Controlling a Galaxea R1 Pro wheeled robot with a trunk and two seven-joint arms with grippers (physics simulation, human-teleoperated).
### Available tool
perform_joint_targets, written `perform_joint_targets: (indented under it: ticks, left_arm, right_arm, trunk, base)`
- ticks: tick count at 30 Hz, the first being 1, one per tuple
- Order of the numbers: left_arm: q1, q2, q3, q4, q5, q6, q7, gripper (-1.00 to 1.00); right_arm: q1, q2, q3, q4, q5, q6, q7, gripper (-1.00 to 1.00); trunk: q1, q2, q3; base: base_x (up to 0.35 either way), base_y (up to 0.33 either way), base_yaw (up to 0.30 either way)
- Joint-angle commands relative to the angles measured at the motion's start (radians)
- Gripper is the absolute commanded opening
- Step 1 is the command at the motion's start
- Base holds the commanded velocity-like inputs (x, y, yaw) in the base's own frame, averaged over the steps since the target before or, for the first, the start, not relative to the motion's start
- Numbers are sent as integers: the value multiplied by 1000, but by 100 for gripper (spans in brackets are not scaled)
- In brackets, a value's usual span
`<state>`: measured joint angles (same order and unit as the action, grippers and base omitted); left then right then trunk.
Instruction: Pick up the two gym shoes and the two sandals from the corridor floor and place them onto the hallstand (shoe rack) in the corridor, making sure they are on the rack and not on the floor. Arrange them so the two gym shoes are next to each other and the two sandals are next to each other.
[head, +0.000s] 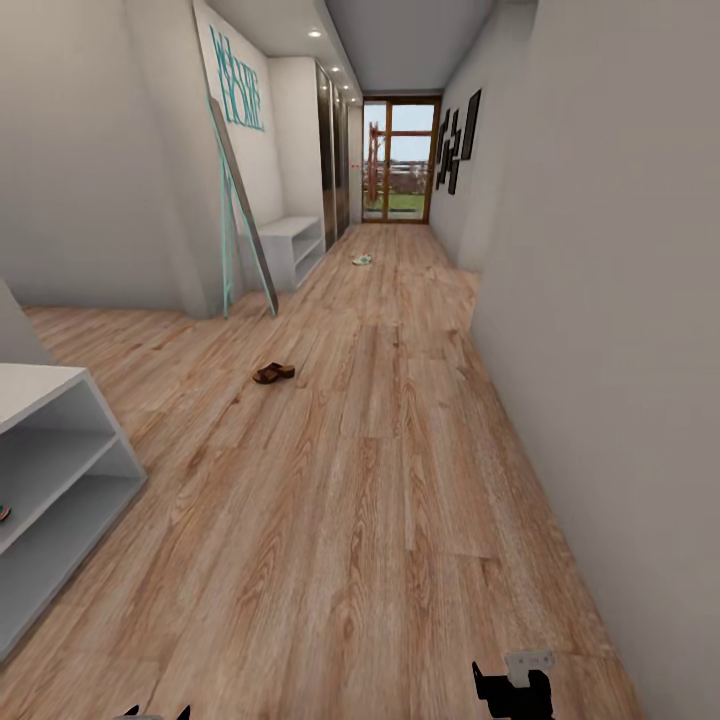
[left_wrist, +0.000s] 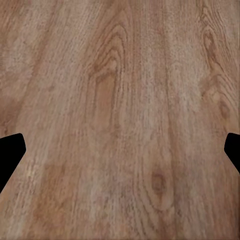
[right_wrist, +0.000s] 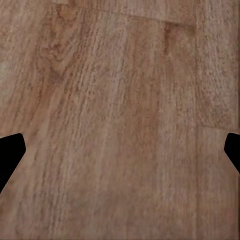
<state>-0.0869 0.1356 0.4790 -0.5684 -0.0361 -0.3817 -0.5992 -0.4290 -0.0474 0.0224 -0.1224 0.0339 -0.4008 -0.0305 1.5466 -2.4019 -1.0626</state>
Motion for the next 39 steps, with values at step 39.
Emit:
perform_joint_targets:
  ticks: [39]
  left_arm:
    - [-1,-1,7,2,-4,-4,-7,100]
  right_arm:
    - [-1,0,2,2,4,-3,-2,100]
  trunk:
    - [-23,42,18]
  base:
    - [1,0,42]
